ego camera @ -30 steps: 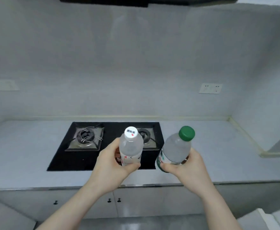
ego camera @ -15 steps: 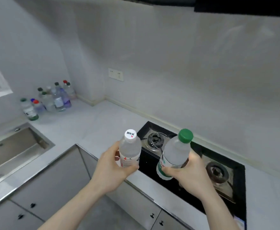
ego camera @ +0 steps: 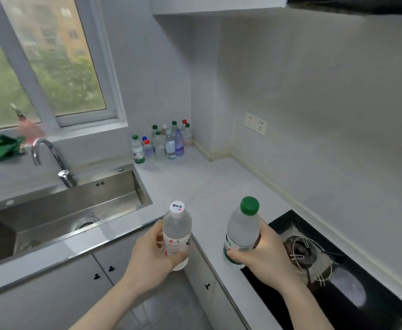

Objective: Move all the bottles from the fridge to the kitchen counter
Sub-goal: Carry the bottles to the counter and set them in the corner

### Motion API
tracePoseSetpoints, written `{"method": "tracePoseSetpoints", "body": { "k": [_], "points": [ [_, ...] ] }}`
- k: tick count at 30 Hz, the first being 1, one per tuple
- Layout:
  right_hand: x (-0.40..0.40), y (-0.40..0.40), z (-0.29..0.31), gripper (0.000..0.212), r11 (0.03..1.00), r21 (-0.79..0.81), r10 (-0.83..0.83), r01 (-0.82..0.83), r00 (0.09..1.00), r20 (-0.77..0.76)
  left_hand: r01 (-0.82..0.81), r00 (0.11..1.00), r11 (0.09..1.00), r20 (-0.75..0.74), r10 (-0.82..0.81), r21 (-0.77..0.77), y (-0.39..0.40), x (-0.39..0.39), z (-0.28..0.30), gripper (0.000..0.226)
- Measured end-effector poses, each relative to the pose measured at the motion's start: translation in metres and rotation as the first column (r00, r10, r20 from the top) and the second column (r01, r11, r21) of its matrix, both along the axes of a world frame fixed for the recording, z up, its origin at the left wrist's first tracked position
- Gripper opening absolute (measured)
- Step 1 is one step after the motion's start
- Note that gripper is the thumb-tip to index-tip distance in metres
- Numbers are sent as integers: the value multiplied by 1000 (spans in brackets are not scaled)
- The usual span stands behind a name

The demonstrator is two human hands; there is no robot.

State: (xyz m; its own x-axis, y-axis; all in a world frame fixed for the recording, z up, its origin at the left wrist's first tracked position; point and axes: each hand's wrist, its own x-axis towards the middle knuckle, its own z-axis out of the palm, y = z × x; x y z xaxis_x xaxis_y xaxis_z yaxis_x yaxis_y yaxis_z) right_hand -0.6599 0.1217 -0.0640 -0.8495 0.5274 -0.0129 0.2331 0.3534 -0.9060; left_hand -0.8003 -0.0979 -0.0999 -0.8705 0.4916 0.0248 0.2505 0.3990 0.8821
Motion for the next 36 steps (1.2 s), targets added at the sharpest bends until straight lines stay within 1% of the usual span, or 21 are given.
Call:
{"method": "tracePoseSetpoints", "body": {
  "k": [4,9,14,21,26,30,33,36],
  "points": [
    [-63,-6,-5,41,998,-8,58,-58,998,-1,-59,998,998,-2,59,11,-12,-45,-3,53],
    [-151,-15,-14,47,997,14,75,-75,997,3,-82,997,996,-6,82,22,-24,-123,-8,59],
    [-236,-26,-16,48,996,50,74,-75,997,6,-53,997,998,-49,55,25,-33,-203,-7,57],
    [-330,-34,-30,50,999,51,21,-20,999,-34,-25,999,999,-33,25,-24,-33,-301,-19,54],
    [-390,-13,-47,50,996,85,7,-5,1000,-19,-56,998,997,17,56,-49,-13,-362,-37,49],
    [-449,12,-69,46,995,102,-5,2,1000,29,-80,996,994,44,83,-79,9,-414,-56,51],
    [-500,32,-85,42,992,122,16,-24,998,62,-127,988,988,79,134,-87,30,-454,-67,49],
    [-550,51,-101,46,990,131,39,-52,995,96,-167,978,979,108,180,-117,49,-494,-77,48]
  ]
}}
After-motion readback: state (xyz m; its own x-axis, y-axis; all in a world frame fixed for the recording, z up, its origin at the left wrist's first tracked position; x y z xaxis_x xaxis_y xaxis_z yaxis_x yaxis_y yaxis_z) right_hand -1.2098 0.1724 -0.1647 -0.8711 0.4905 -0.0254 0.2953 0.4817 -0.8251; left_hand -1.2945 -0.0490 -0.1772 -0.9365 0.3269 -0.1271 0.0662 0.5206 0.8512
